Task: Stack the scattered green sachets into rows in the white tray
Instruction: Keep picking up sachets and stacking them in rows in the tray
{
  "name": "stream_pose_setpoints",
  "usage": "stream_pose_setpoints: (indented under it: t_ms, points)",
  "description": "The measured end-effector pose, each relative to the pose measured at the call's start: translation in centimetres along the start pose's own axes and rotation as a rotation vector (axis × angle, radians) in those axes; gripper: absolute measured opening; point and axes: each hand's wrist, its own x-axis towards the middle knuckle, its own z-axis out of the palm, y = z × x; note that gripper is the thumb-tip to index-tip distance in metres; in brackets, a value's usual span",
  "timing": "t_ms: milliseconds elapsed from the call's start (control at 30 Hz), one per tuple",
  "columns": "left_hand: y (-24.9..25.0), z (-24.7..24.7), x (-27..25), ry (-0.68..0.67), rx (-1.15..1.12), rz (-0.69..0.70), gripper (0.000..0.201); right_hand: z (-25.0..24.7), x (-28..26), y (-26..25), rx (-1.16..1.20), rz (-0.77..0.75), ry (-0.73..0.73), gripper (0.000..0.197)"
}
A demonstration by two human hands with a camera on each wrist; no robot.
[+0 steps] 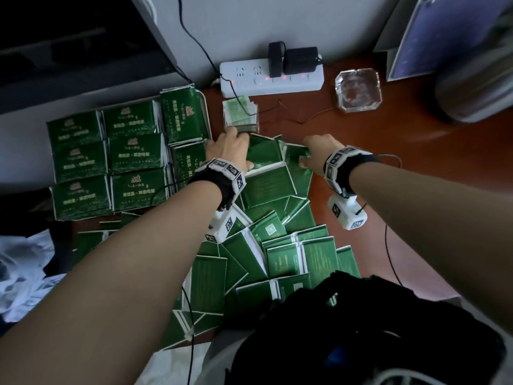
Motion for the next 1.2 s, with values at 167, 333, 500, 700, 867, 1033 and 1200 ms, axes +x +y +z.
stream_pose_setpoints:
  t_ms: [167,333,500,700,867,1033,1200]
  points:
    - [3.6,-1.2,-1.4,-0.085,-0.034,0.032,0.032,-0.8,-3.9,5.8,-0.038,0.075,0.015,0.032]
    - [10.0,-1.0,-2.3,-0.094,-0.005,0.119,0.028,0.1,-7.7,12.2,-0.032,0.126,0.005,0.026]
    - [17.5,0.5,-3.4,-0.137,-0.003,0.103,0.024,1.5,-10.9,19.3,-0.034,0.147,-0.026,0.025]
    - [25.1,2.2,-4.1,-0.158,-0.018,0.069,0.034,0.2,-12.7,27.4,0.113,0.226,-0.024,0.028]
    - [28.5,2.7,-4.7,-0.127,-0.028,0.010,0.031,-0.4,-13.5,30.8,0.278,0.292,0.036,0.054]
    - [29.3,3.0,-5.7,-0.149,-0.016,-0.042,0.029,-1.5,-13.9,31.1,0.106,0.195,-0.072,0.032]
    - [29.2,3.0,-6.2,-0.152,0.002,-0.052,0.028,-2.4,-13.3,29.9,-0.012,0.092,-0.063,0.025]
